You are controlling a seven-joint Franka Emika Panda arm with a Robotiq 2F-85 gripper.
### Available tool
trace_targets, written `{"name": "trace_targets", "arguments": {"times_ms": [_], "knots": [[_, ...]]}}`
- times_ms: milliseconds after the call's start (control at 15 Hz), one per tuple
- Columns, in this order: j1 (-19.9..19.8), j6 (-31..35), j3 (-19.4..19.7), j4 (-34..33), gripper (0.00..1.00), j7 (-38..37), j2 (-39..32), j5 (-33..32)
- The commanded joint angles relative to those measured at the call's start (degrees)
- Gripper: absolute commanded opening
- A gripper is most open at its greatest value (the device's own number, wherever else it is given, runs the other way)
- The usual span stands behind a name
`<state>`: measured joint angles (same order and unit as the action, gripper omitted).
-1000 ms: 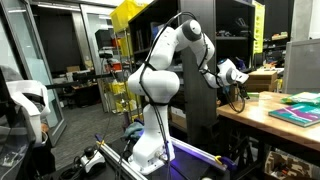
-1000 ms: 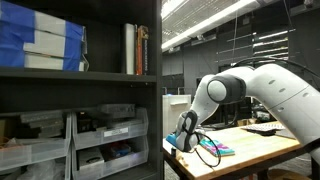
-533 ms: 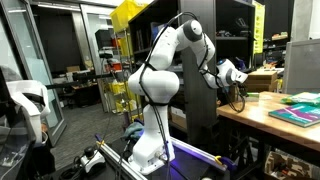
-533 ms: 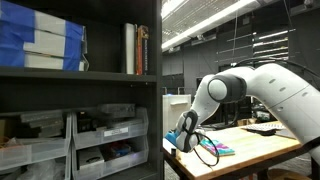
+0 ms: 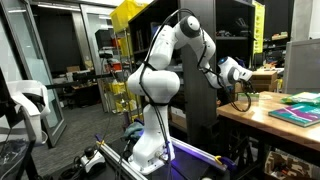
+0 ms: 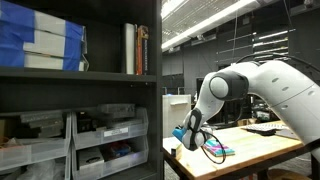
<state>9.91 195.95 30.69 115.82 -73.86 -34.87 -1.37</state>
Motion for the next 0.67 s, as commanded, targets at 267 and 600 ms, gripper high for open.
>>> {"name": "trace_targets", "arguments": {"times_ms": [267,600], "knots": [[1.6,3.0,1.7,3.0,1.00,0.0,1.9,1.2],[1.7,3.0,1.7,3.4,1.00,0.0,2.2,1.2]]}}
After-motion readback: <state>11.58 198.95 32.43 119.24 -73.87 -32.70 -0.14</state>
